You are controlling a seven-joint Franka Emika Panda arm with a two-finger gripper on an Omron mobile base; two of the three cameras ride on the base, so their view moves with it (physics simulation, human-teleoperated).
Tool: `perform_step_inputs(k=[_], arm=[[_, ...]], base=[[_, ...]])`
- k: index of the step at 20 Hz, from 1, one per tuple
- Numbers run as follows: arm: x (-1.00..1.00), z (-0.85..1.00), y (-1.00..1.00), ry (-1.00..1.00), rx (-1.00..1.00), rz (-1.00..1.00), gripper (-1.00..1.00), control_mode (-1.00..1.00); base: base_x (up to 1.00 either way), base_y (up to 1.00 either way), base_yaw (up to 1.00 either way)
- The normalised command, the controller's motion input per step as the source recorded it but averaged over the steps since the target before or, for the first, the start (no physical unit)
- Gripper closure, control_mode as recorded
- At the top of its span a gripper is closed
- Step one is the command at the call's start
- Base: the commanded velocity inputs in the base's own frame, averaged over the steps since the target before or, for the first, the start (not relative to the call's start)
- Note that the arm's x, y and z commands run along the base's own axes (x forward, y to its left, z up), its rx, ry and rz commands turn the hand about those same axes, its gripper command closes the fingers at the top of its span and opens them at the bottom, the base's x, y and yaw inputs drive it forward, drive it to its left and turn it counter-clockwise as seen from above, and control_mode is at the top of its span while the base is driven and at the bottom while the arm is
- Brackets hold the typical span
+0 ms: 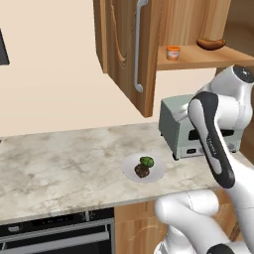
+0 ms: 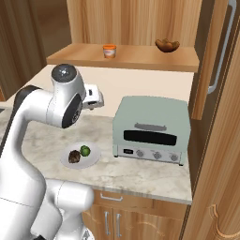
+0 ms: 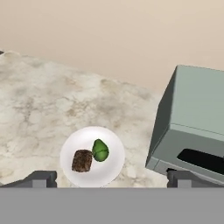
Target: Pick the avocado and bread from the counter and place them on the plate. Then pick the jam from the cabinet and place it next to the plate. Lastly close the cabinet door.
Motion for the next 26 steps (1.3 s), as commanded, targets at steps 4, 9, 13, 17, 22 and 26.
perform_step_inputs(k=[4,9,13,17,22,26], arm=[[0.0,0.66,-0.25,0.01,0.07,-0.07,-1.0,-1.0],[0.0,0.65,-0.17,0.0,0.1,-0.04,-1.0,-1.0],[0.07,0.54,-0.01,0.0,0.03,-0.03,-1.0,-1.0],[0.27,0.44,0.0,0.0,0.01,-0.05,-1.0,-1.0],[0.39,0.22,0.0,0.0,0.0,-0.05,-1.0,-1.0],[0.51,0.01,0.0,0.0,0.0,-0.04,-1.0,-1.0]], base=[[0.0,0.0,0.0],[0.0,0.0,0.0],[0.0,0.0,0.0],[0.0,0.0,0.0],[0.0,0.0,0.0],[0.0,0.0,0.0]])
